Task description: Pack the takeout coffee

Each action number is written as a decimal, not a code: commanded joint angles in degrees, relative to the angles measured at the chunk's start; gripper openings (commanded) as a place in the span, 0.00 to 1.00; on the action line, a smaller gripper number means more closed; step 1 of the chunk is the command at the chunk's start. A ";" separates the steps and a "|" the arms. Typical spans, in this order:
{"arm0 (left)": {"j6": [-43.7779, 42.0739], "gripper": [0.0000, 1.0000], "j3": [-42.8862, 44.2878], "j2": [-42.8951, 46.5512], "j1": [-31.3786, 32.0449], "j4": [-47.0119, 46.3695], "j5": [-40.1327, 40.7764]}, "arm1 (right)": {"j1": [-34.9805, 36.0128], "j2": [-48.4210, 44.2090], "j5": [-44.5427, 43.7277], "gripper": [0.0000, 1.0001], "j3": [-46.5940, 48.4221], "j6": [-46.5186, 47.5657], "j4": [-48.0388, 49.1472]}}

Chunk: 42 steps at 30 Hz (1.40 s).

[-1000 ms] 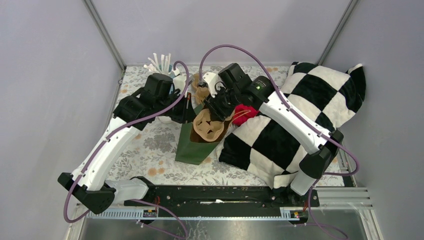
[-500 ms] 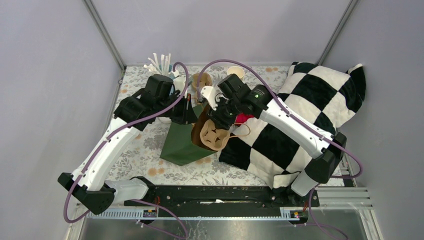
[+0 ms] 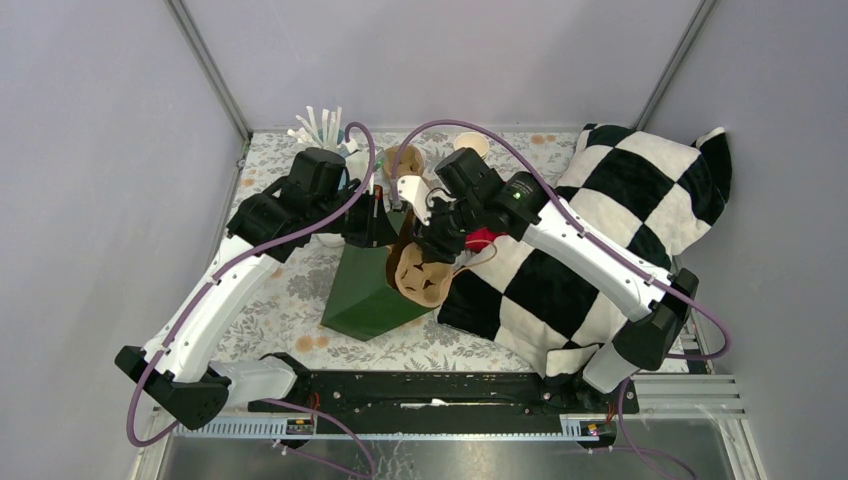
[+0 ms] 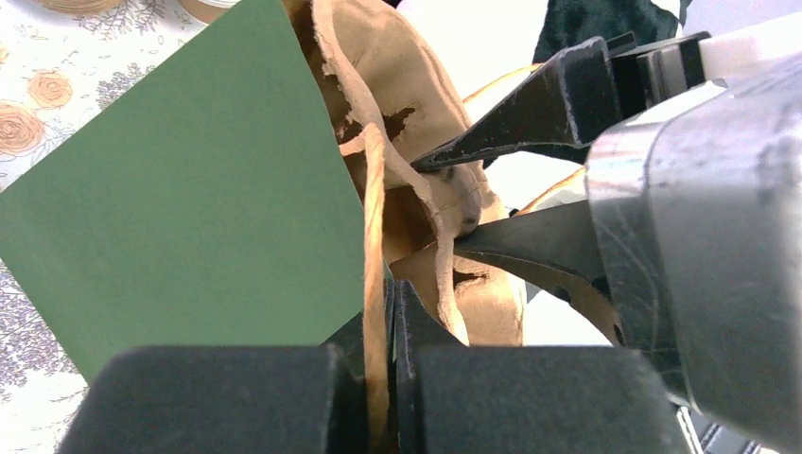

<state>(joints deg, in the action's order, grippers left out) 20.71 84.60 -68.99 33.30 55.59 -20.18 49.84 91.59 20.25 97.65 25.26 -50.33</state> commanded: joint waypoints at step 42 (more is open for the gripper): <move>4.17 0.00 -5.57 5.21 0.23 -10.05 -11.97 | -5.46 -3.10 29.35 0.44 -3.08 -0.87 5.13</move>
<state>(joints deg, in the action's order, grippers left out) 26.35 79.57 -65.23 33.30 50.30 -26.74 45.45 88.20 38.94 90.80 26.06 -44.27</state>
